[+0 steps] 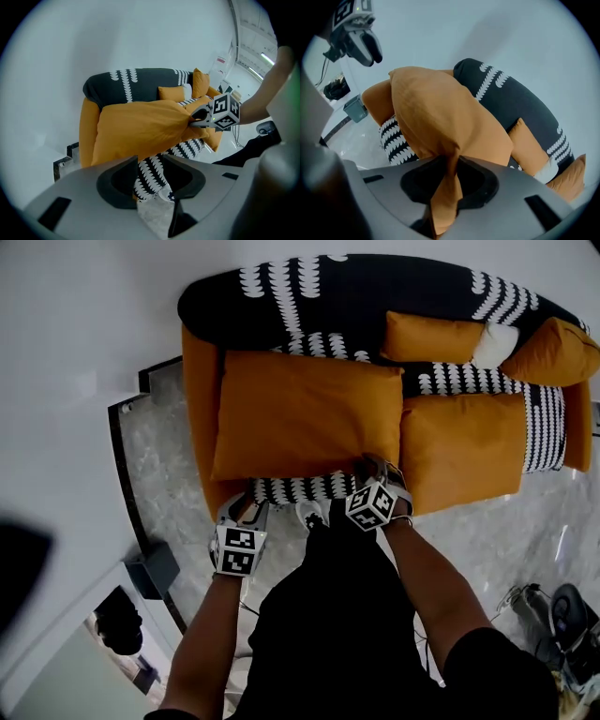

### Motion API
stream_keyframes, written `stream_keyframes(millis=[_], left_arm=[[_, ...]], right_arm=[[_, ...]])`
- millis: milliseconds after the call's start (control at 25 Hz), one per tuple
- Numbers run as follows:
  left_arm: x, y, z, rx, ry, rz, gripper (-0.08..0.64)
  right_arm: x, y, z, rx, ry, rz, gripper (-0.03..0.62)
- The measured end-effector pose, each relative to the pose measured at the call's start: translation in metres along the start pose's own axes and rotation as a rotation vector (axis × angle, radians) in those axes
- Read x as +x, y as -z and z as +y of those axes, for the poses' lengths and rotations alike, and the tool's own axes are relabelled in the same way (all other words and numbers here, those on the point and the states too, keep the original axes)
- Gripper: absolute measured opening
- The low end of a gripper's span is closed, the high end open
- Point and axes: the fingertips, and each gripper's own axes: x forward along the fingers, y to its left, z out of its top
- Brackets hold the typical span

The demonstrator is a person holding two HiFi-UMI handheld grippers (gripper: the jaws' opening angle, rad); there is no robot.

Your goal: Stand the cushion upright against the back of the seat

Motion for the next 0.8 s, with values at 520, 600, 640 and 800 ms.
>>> stream_keyframes(millis=[520, 600, 640, 800], left_arm=[[-0.005, -0.081, 0.075, 0.088, -0.203, -0.062, 0.220], [-0.002, -0.090, 0.084, 0.118, -0.222, -0.037, 0.235], [-0.001, -0.095, 0.089, 0.115, -0.233, -0.033, 0.239], [0.001, -0.118, 0.112, 0.079, -0.262, -0.048, 0.241]], right_arm=[[-0.041, -0.091, -0.108, 0.254, -0.091, -0.188, 0.061], [-0.043, -0.106, -0.128, 0.280, -0.080, -0.214, 0.061], [-0.043, -0.114, -0.138, 0.291, -0.075, -0.224, 0.061], [-0.041, -0.143, -0.174, 0.314, -0.076, -0.244, 0.060]])
